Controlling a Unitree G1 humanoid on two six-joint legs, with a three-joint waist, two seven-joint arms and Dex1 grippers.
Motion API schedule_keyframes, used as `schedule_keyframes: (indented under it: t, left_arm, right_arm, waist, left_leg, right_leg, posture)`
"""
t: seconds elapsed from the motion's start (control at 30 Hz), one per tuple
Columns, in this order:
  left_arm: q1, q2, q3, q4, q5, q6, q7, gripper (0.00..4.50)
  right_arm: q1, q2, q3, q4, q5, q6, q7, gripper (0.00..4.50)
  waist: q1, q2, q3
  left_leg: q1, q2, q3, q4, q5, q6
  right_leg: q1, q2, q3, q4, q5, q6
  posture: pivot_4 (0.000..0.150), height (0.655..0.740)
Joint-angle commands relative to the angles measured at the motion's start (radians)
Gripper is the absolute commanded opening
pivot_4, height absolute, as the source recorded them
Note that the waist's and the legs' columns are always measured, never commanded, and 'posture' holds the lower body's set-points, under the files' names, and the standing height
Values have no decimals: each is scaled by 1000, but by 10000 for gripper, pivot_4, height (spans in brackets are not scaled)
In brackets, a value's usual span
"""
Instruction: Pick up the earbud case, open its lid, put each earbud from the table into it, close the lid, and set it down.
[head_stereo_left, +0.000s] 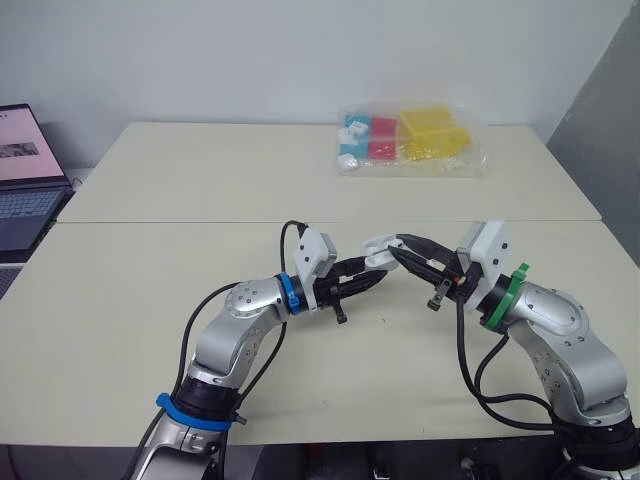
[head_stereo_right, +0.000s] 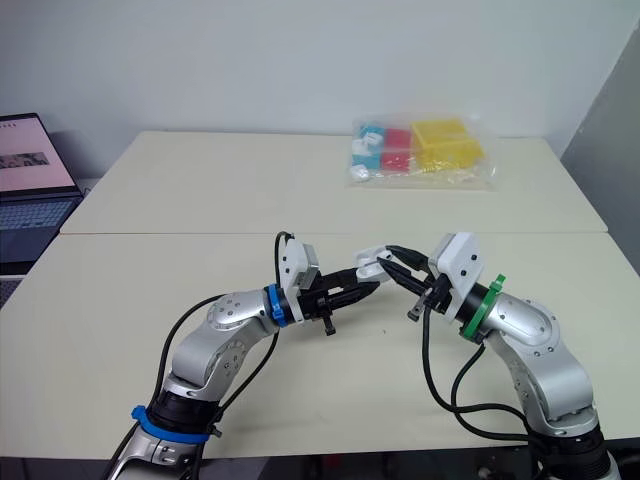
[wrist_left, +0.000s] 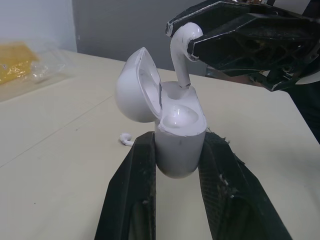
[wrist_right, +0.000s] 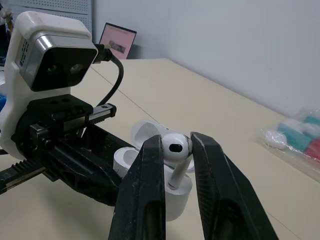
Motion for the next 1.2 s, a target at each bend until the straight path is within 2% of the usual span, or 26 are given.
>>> schedule_keyframes:
  t: [0.03, 0.6, 0.9, 1.17, 1.2]
  left_arm:
    - [-5, 0, 9, -29, -10, -23, -7, 8100]
    - [-4, -3, 8, -44, -17, -6, 3, 8100]
    - [-9, -5, 12, -47, -19, 1, 9, 8100]
    - [-12, -5, 12, -51, -18, 10, 10, 8100]
    - [-12, -5, 12, -51, -17, 10, 11, 8100]
  right_arm:
    - [-11, -1, 0, -5, -3, -26, -5, 4073]
    - [-5, 3, 37, 52, -64, -98, -13, 4073]
    - [23, -22, 41, 33, -50, -66, 6, 4073]
    - [-2, -44, 30, 6, -30, -21, 3, 31913]
    - [-5, -49, 25, -4, -20, -7, 3, 31913]
  waist:
    - [0, 0, 0]
    - [0, 0, 0]
    - [0, 0, 0]
    - [0, 0, 0]
    - [0, 0, 0]
  left_leg:
    - [0, 0, 0, 0, 0, 0]
    - [0, 0, 0, 0, 0, 0]
    - [0, 0, 0, 0, 0, 0]
    - [0, 0, 0, 0, 0, 0]
    - [0, 0, 0, 0, 0, 0]
  right_leg:
    - [0, 0, 0, 0, 0, 0]
    - [0, 0, 0, 0, 0, 0]
    - [0, 0, 0, 0, 0, 0]
    - [0, 0, 0, 0, 0, 0]
    - [0, 0, 0, 0, 0, 0]
  posture:
    - [1500, 7400]
    - [1500, 7400]
    - [1500, 7400]
    - [1500, 7400]
    - [1500, 7400]
